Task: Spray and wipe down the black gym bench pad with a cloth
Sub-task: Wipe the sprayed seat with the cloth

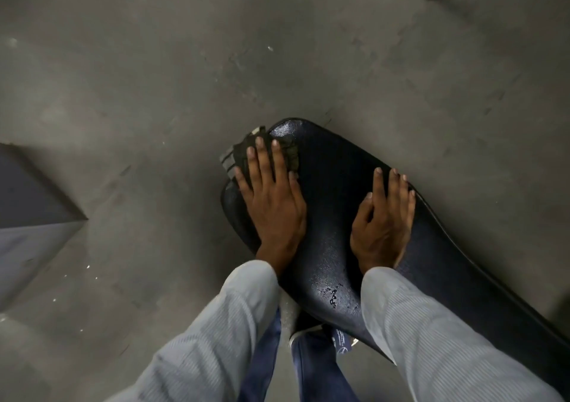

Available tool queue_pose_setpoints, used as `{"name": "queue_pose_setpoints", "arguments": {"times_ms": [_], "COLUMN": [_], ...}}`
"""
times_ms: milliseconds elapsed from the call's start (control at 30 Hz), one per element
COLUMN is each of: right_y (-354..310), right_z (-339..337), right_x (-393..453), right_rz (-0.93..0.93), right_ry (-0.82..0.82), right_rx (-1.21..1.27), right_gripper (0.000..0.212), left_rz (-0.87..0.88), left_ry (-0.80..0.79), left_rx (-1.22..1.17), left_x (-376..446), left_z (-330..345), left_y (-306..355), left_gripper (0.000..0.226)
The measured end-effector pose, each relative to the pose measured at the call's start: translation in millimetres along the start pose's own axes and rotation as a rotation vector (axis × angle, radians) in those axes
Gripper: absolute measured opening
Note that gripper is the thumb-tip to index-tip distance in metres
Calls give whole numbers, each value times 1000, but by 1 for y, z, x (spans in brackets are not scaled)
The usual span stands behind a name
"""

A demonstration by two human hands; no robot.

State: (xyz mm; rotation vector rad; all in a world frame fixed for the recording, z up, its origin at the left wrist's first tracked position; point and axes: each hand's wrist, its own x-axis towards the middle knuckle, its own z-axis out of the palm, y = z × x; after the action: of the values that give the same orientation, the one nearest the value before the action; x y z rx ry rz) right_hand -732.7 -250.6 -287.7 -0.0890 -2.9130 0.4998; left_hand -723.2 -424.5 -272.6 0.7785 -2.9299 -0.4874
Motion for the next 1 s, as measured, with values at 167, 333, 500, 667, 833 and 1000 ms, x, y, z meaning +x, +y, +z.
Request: {"name": "queue_pose_setpoints", "arguments": {"times_ms": [167,333,500,667,833,1000], "right_y": [-1,-1,0,1,0,0], "right_z": [-3,-3,-1,-1,-2,-1], "right_x": [1,1,1,1,1,1], "right_rz": [1,1,-7,-13,-18,-14], "right_ry": [-21,-28,-15,-9,0,3], "right_rx": [-2,1,2,8,11,13], "right_gripper": [50,50,49,49,49,49], "left_rz": [317,277,1,220,414,326], "left_ry": [-120,-133,3,-88,-228,-153], "left_rx": [-19,-28,-43,-15,-10,-3], "left_x": [-67,-100,-14,-14,-92,-60], "left_z": [-12,-20,-6,2,-15,-18], "left_y": [-22,-64,-22,20,-23,-56], "left_gripper": [61,59,60,62,60,58]}}
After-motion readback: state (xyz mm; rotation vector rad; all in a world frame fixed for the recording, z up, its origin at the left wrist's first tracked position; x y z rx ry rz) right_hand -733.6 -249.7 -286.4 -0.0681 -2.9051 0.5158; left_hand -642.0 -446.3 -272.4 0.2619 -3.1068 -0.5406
